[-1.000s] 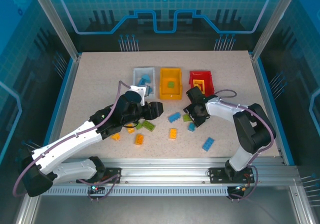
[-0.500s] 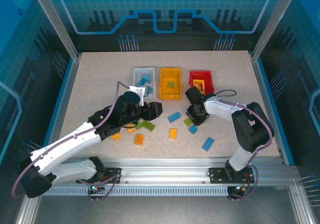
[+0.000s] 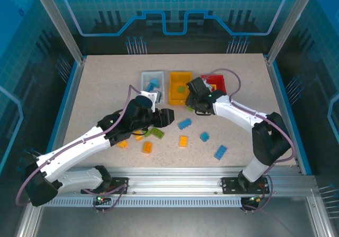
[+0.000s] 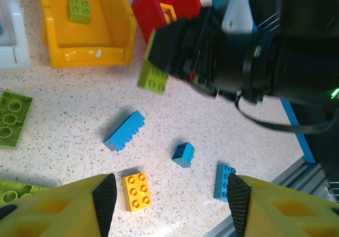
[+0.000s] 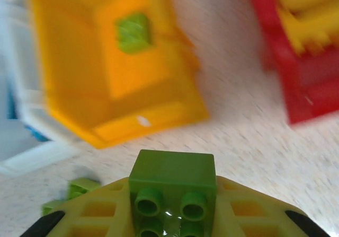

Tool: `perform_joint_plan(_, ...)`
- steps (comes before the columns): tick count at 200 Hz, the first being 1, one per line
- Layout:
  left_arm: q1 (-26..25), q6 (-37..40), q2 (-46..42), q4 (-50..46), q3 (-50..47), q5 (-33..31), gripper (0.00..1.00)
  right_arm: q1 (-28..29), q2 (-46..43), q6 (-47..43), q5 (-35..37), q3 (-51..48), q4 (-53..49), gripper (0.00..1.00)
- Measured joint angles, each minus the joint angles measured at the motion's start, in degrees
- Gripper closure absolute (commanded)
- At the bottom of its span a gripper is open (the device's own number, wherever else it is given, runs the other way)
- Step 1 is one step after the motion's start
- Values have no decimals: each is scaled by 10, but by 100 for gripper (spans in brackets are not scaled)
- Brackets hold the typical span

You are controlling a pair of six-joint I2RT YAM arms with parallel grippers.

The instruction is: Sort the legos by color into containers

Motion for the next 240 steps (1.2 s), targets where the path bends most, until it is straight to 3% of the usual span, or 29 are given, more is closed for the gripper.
perform_joint_plan(33,2,-11,0,-2,0,0,40,-2,99,-112,-13,140,13,69)
perform_joint_plan(66,2,-14,-1,-4,0,-4,40,-14,203,-157,-38,235,-3,68)
perform_joint_plan(112,2,-14,-11,-28,0,-19,40,-38,266,-175,-59,274,-37,46)
perform_joint_plan(131,2,-14,-14,-40,0,-27,40,-39,266,-183,-64,279,-47,41)
perform_joint_plan(176,8,-29,-23,-73,0,-49,40,-38,234,-190,-63,275,-51,42)
perform_joint_plan(240,59,-45,-38,-139,5,-52,41,-9,18,-212,-30,173,-21,42)
